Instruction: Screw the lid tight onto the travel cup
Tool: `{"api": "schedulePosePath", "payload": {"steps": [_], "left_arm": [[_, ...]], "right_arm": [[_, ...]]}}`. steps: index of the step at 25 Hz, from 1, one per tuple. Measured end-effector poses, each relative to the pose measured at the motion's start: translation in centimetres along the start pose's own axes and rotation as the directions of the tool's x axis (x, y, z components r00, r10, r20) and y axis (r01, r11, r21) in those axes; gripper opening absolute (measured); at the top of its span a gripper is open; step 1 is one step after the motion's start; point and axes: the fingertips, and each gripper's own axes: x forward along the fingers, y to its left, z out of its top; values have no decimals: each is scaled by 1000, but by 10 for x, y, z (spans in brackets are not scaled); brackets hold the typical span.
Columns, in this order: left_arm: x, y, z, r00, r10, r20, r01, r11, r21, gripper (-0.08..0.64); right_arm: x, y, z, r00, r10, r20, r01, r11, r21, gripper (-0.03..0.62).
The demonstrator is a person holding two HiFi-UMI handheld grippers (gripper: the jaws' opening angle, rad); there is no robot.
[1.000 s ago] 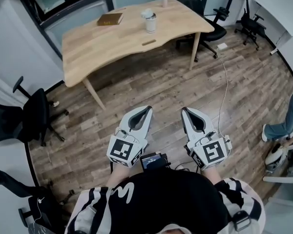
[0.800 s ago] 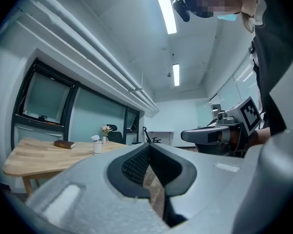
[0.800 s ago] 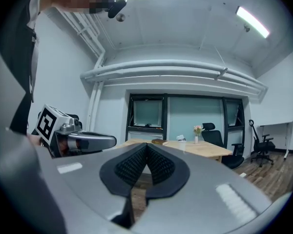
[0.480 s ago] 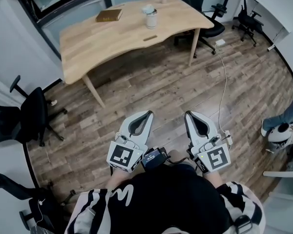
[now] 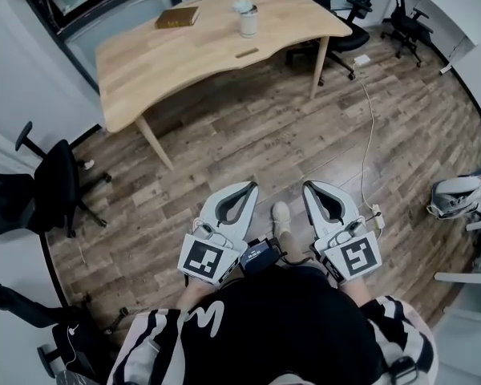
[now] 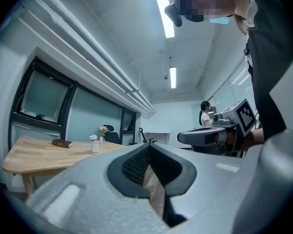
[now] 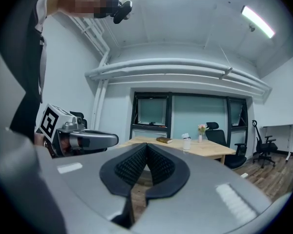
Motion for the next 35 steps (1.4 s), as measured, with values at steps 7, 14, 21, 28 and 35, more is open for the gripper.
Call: {"api": "schedulePosePath", "payload": {"steps": [7,14,21,28,35], "left_arm": [[2,5,-2,1000,9,1,-9,1000,-11,2],[19,19,-4,1000,17,-2,-17,1000,-8,2],[48,41,-5,1000,22,-5,-22,1000,1,2],[90,63,-9,1000,23,-17,-23,1000,14,2],[136,91,-12,999,43,-20,-43,999,18,2]], "right_arm": [[5,1,4,999,33,27,-32,999,-39,0],[18,-27,3,1000,7,20,-5,997,-72,0],[45,-46,2,999,24,38,-22,997,-69,0],[73,-83,-5,999,42,25,-40,997,-69,2],[110,-123,-9,998,63,17,-62,996,-64,0]]}}
